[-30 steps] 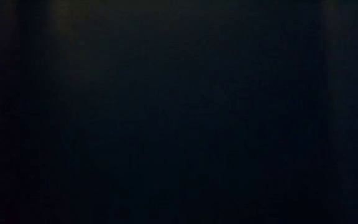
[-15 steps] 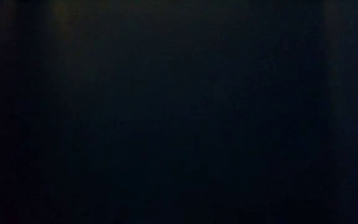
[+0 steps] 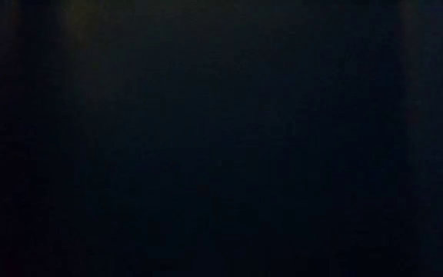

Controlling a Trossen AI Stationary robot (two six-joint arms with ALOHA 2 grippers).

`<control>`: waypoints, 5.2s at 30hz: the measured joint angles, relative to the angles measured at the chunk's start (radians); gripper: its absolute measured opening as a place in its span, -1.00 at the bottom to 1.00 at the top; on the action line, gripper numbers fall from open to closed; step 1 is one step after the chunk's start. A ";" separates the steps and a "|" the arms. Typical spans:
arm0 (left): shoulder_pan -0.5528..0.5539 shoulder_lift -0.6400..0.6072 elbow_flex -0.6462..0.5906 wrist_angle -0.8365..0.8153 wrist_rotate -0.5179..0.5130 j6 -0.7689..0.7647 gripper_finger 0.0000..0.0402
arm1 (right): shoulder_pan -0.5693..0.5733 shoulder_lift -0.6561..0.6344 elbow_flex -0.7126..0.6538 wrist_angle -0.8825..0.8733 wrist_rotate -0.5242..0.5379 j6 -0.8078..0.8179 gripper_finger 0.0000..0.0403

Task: Pick and place slides into bin
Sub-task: Put the gray slipper into the blue bin

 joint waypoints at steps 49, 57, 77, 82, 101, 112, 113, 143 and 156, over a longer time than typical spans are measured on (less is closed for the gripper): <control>-0.202 -0.002 -0.065 0.186 -0.306 -0.463 -0.66 | 0.054 -0.091 0.000 -0.121 0.153 -0.214 -0.98; -0.198 -0.003 -0.341 0.723 -0.345 -0.458 -0.66 | 0.054 -0.114 0.000 -0.187 0.194 -0.256 -0.98; -0.191 -0.551 -1.255 2.005 -0.221 0.418 -0.87 | 0.052 -0.118 0.000 -0.258 0.346 -0.247 -0.98; -0.199 -0.804 -1.445 2.002 -0.209 0.454 -0.88 | 0.023 -0.118 0.000 -0.264 0.580 -0.137 -0.98; -0.199 -1.448 -1.677 1.816 -0.226 0.581 -0.93 | -0.130 0.134 0.000 -0.298 0.695 0.259 -0.98; -0.199 -1.451 -1.677 1.791 -0.173 0.577 -0.93 | -0.186 0.261 0.000 -0.234 0.616 0.262 -0.98; -0.199 -1.451 -1.677 1.791 -0.173 0.577 -0.93 | -0.191 0.268 0.000 -0.227 0.611 0.257 -0.98; -0.199 -1.452 -1.677 1.794 -0.157 0.573 -0.93 | -0.227 0.338 0.000 -0.363 0.542 0.251 -0.60; -0.199 -1.452 -1.677 1.794 -0.153 0.567 -0.93 | -0.247 0.479 0.001 -0.388 0.380 0.227 0.00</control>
